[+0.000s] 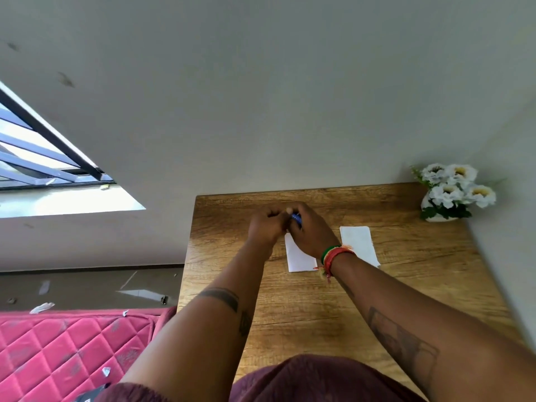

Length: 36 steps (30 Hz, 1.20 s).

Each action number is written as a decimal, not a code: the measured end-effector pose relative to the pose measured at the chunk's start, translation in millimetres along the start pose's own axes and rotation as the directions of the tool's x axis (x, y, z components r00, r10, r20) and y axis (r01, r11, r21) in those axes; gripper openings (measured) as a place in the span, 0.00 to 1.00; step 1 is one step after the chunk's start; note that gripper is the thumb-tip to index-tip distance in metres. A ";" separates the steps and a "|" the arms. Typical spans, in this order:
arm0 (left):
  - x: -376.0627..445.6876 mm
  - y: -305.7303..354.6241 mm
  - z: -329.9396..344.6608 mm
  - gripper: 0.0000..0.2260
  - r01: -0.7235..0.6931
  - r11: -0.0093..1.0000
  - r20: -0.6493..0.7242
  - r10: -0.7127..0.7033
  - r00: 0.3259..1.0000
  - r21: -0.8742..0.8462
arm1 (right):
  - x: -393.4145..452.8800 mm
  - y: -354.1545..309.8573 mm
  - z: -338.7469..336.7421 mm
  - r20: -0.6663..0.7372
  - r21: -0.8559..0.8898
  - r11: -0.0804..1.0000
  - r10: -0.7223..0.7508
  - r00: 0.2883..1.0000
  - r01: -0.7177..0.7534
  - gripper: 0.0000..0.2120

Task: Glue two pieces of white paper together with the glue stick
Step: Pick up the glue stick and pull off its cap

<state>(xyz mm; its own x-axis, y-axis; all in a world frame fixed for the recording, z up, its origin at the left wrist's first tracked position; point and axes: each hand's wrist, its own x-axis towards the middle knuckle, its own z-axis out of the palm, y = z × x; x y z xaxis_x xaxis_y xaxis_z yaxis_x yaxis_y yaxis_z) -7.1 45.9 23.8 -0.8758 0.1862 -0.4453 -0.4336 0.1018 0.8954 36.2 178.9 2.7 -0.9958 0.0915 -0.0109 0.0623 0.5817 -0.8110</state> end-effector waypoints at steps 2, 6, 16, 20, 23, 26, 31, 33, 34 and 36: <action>-6.0 1.9 -0.8 0.08 0.055 0.998 0.056 -0.053 0.997 -0.036 | -8.7 0.4 -5.9 0.007 -0.066 0.997 -0.045 0.999 0.046 0.06; -15.5 4.5 4.5 0.07 0.167 0.983 0.142 -0.155 0.978 -0.080 | -26.8 0.9 -16.2 -0.007 -0.208 0.973 -0.100 0.995 0.097 0.08; -23.2 11.0 15.1 0.14 0.161 0.987 0.129 -0.158 0.979 -0.014 | -40.5 8.7 -27.4 -0.016 -0.249 0.959 -0.146 0.989 0.138 0.05; -23.4 14.6 12.8 0.14 0.141 0.990 0.121 -0.138 0.983 -0.019 | -36.5 8.3 -26.8 -0.018 -0.237 0.961 -0.151 0.988 0.142 0.05; -22.7 18.6 10.8 0.13 0.122 0.992 0.117 -0.120 0.986 -0.014 | -32.7 6.4 -26.7 -0.022 -0.241 0.957 -0.172 0.985 0.162 0.06; -22.5 21.8 9.9 0.11 0.126 0.992 0.102 -0.123 0.987 -0.024 | -30.2 5.6 -26.8 -0.031 -0.235 0.957 -0.181 0.983 0.169 0.07; -23.2 24.3 5.4 0.11 0.158 0.987 0.131 -0.151 0.980 -0.039 | -31.2 4.3 -29.0 -0.009 -0.216 0.961 -0.181 0.983 0.175 0.10; -23.3 25.8 4.7 0.09 0.165 0.986 0.127 -0.159 0.979 -0.037 | -31.8 1.9 -29.2 -0.005 -0.178 0.972 -0.160 0.987 0.157 0.12; -23.6 26.2 4.4 0.09 0.165 0.985 0.110 -0.159 0.981 -0.049 | -32.3 0.5 -29.1 -0.005 -0.149 0.980 -0.135 0.991 0.133 0.14; -22.7 25.4 2.6 0.09 0.157 0.984 0.052 -0.153 0.987 -0.082 | -33.5 -0.8 -27.7 -0.011 -0.104 0.991 -0.082 0.997 0.081 0.16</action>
<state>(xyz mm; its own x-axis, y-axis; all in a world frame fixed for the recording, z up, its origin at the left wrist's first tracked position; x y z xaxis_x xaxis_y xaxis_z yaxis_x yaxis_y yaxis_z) 2.3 46.8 56.6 -0.7871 0.2191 -0.5766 -0.5814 0.0491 0.8122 71.4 197.7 19.8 -0.9967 0.0525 0.0625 -0.0115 0.6678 -0.7442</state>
